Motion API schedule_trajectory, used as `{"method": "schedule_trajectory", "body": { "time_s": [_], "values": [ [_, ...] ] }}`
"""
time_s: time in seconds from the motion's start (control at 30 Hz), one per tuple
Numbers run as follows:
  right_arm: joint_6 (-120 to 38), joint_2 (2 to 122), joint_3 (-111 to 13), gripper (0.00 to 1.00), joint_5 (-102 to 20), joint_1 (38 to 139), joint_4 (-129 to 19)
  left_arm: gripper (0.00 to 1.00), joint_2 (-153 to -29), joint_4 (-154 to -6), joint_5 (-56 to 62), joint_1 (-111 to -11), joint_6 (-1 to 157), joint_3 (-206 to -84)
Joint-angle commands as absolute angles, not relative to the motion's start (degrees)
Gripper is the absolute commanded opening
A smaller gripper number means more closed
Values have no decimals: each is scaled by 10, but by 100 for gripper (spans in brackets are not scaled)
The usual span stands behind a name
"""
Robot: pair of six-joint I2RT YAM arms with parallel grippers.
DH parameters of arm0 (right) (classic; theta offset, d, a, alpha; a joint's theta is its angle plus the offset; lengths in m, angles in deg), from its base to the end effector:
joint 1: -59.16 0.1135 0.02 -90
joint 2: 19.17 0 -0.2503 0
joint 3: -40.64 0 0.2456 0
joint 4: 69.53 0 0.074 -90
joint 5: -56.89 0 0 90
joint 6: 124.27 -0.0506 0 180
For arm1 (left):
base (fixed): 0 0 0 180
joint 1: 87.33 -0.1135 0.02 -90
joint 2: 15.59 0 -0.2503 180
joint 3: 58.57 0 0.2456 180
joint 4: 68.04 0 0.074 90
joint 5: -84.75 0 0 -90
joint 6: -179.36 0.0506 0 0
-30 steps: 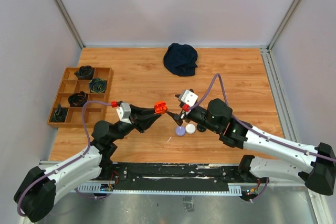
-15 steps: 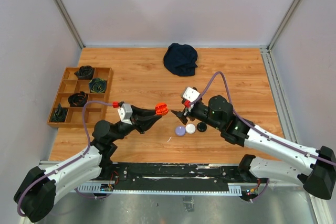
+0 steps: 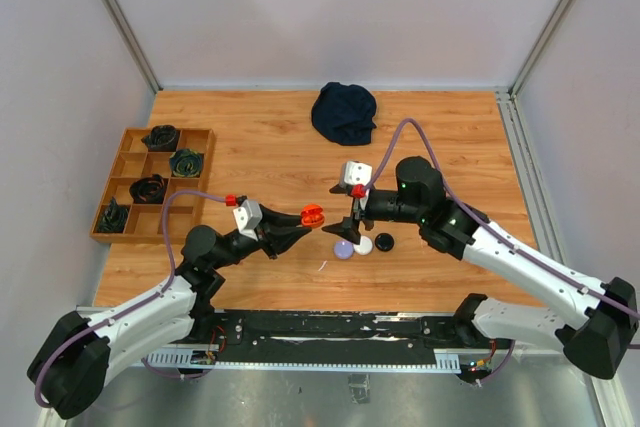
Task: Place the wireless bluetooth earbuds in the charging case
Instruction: Close the charging case.
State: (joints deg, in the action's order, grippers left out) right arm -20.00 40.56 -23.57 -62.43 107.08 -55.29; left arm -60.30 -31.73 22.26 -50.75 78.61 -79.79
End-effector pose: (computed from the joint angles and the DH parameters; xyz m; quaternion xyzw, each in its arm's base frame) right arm 0.1526 0.2059 0.3288 -0.5217 0.5493 0.3657 0.5407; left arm 0.1332 -0.1280 0.2181 0.3166 0.5490 -0.4406 0.6358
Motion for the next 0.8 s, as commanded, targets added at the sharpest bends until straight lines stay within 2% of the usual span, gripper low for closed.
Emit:
{"method": "schedule_trajectory", "body": {
  "time_s": [0.0, 0.23, 0.77],
  "values": [
    [-177, 438, -274, 81, -709, 1066, -517, 0, -603, -303, 249, -505, 797, -814],
    [-174, 483, -300, 82, -770, 1066, -509, 0, -599, -299, 255, -504, 798, -811],
    [-178, 527, -319, 81, -801, 1066, -487, 0, -590, -291, 256, -504, 793, -806]
  ]
}}
